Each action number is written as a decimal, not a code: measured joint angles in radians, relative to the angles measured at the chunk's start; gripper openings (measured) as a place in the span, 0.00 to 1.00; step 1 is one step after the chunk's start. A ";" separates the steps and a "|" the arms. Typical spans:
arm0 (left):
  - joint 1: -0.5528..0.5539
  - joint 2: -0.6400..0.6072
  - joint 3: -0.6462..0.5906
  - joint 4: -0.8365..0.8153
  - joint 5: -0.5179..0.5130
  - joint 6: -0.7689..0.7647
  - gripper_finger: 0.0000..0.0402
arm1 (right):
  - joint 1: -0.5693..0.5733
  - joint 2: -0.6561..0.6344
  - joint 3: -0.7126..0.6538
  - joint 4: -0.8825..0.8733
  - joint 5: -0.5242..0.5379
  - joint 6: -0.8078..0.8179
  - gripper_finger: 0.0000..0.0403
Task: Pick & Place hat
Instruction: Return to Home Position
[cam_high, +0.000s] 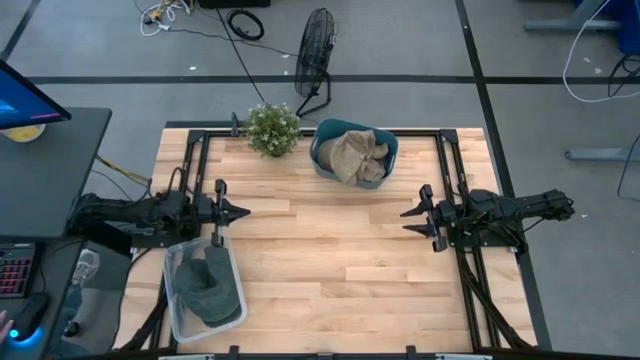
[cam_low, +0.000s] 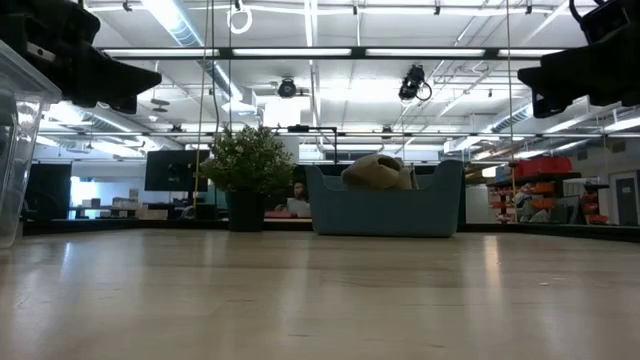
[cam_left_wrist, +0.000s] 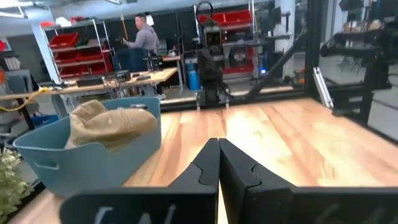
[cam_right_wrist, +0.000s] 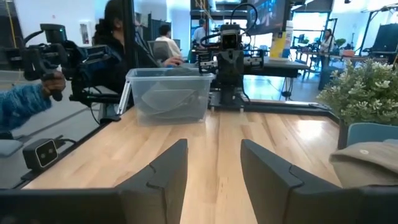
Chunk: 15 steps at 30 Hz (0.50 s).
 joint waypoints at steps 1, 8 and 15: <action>0.000 0.001 0.000 -0.011 0.000 0.002 0.01 | 0.000 0.000 0.000 -0.001 -0.006 -0.001 0.38; 0.000 0.028 0.000 -0.068 0.014 -0.054 0.01 | 0.001 0.000 0.000 0.000 -0.041 0.026 0.38; 0.000 0.044 -0.001 -0.060 0.014 -0.051 0.01 | 0.001 0.000 0.000 0.001 -0.040 0.039 0.38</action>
